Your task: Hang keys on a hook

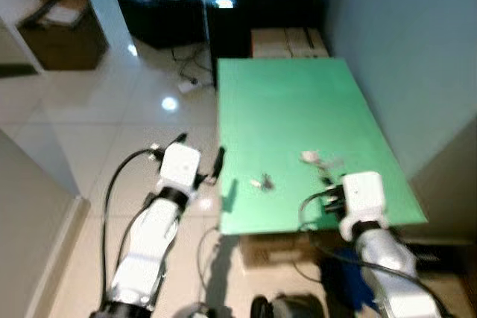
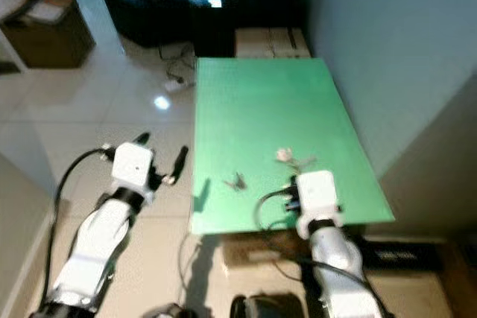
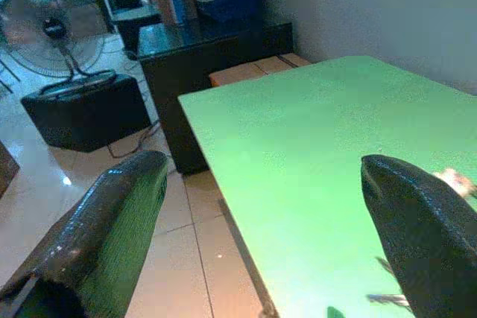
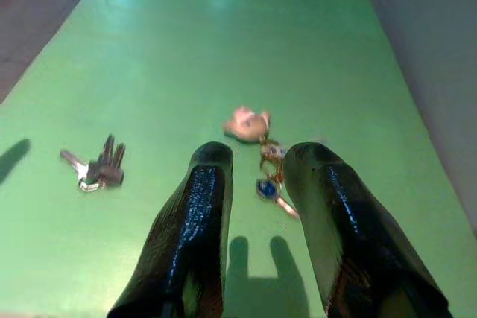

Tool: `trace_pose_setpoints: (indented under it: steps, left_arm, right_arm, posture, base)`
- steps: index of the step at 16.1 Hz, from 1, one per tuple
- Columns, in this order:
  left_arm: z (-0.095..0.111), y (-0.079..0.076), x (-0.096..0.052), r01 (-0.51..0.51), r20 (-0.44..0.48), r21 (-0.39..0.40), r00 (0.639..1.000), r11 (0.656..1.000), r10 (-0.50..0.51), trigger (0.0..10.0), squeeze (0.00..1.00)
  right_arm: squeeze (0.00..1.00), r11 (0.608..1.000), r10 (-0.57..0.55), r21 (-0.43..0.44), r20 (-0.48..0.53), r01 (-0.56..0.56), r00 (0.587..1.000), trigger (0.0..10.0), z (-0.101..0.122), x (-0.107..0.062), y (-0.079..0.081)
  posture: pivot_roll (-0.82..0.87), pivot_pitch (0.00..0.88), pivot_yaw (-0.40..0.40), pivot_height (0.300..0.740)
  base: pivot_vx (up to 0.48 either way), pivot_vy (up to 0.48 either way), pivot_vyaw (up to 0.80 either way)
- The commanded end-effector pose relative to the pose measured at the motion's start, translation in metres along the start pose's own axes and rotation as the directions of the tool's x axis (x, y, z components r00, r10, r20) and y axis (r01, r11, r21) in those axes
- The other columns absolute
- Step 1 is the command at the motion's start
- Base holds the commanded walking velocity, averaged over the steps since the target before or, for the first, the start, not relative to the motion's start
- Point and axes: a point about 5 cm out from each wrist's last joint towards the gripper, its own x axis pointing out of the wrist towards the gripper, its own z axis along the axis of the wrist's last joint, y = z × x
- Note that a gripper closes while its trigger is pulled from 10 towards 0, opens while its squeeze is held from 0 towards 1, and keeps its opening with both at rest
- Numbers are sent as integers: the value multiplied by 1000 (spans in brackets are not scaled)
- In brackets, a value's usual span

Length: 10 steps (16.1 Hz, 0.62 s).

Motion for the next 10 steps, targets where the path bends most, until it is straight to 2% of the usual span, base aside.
trace_pose_setpoints:
  steps: [1, 4, 8, 10]
  left_arm:
    - [0, -1, 0, 3, 2, -6, 1000, 1000, -3, 10000, 0]
    - [3, 0, 2, 2, 12, 4, 1000, 1000, -2, 10000, 0]
    - [5, 5, 2, 14, 19, -11, 1000, 1000, -14, 10000, 0]
    - [3, 5, -1, 28, 10, -11, 1000, 1000, -28, 10000, 0]
  right_arm:
    - [0, 1000, -4, -17, 3, 4, 1000, 10000, 1, 0, -2]
    - [0, 999, -15, 33, 12, 14, 1000, 10000, 3, 3, -2]
    - [0, 1000, 17, 16, 38, -17, 999, 10000, 7, 6, 2]
    - [0, 1000, 19, 15, 38, -19, 999, 10000, 7, 6, 3]
  posture:
    - [-161, 114, 17, 740]
    - [-158, 117, 22, 740]
    - [-148, 123, 28, 740]
    - [-147, 123, 30, 740]
  base:
    - [0, 0, 0]
    - [0, 0, 0]
    - [0, 0, 0]
    - [261, 0, 0]
